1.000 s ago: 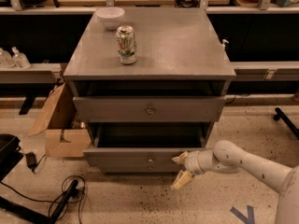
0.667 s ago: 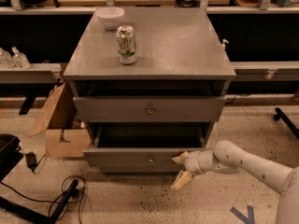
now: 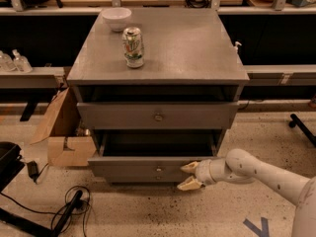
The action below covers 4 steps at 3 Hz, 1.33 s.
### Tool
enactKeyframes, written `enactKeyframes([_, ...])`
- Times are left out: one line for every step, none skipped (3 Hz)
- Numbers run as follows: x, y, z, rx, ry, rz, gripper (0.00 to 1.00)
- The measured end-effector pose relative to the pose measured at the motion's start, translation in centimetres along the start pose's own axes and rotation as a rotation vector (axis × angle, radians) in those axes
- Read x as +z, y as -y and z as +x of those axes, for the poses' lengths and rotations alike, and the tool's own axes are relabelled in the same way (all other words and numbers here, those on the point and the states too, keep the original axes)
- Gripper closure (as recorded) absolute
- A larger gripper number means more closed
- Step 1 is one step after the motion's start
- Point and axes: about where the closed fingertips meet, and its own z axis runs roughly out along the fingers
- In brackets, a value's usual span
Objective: Close middle drawer
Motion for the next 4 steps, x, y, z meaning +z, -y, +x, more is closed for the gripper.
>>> enactKeyframes([0.2,-0.1,-0.1,0.000,0.001,-0.004,0.65])
enactKeyframes([0.4,-0.2,-0.1,0.000,0.003,-0.008,0.90])
enactKeyframes([1.1,1.4,-0.4,-0.023,-0.007,-0.013,1.00])
enactKeyframes([1.7,1.7,-0.1,-0.028,-0.013,-0.026,1.00])
